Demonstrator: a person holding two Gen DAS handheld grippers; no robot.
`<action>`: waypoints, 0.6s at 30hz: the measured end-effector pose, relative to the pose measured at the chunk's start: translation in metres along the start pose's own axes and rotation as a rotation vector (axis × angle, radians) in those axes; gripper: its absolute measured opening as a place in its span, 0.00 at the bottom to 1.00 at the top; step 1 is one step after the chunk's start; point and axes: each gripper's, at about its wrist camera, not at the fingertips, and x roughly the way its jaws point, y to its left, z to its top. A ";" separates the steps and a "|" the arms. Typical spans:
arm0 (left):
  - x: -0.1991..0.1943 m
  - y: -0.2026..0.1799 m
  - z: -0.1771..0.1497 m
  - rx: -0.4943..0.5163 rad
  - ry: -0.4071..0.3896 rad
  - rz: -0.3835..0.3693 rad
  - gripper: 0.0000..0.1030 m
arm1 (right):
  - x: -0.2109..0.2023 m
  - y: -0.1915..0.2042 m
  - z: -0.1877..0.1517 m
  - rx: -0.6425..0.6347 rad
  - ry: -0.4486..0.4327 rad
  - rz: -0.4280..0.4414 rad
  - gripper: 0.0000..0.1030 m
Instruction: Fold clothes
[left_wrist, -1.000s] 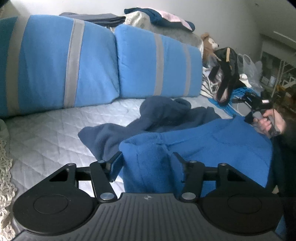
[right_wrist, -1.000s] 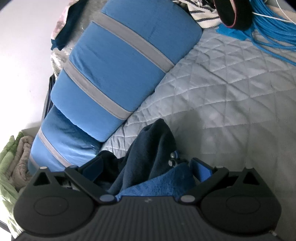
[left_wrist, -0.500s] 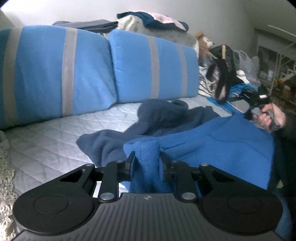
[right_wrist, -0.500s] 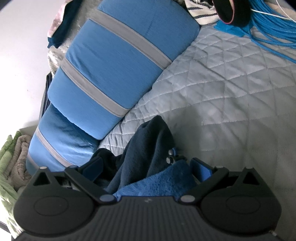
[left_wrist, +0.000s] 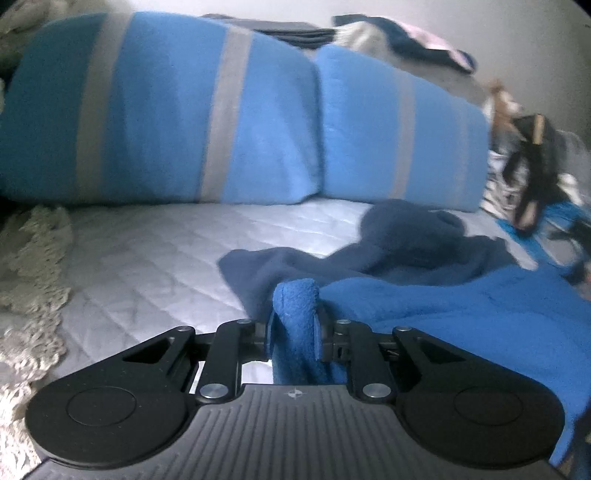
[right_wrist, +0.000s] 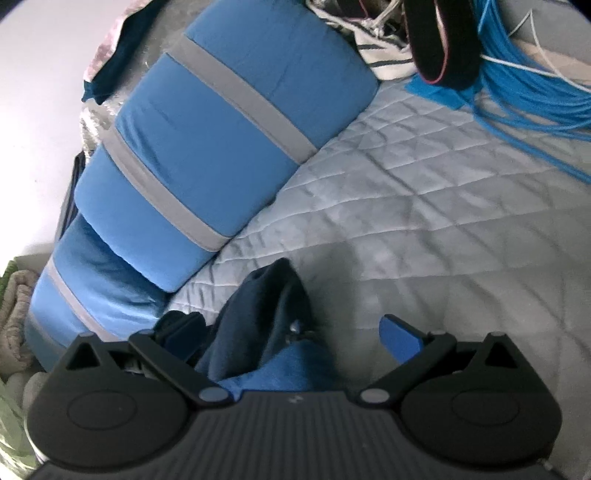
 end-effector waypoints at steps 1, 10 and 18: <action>0.003 -0.001 0.001 -0.002 0.007 0.015 0.18 | -0.001 -0.001 0.000 -0.007 0.001 -0.009 1.00; 0.019 -0.010 0.002 0.032 0.069 0.104 0.19 | -0.003 -0.008 0.000 -0.036 0.079 0.010 0.97; 0.022 -0.007 0.001 0.013 0.087 0.116 0.19 | 0.014 -0.024 -0.006 0.096 0.180 0.061 0.66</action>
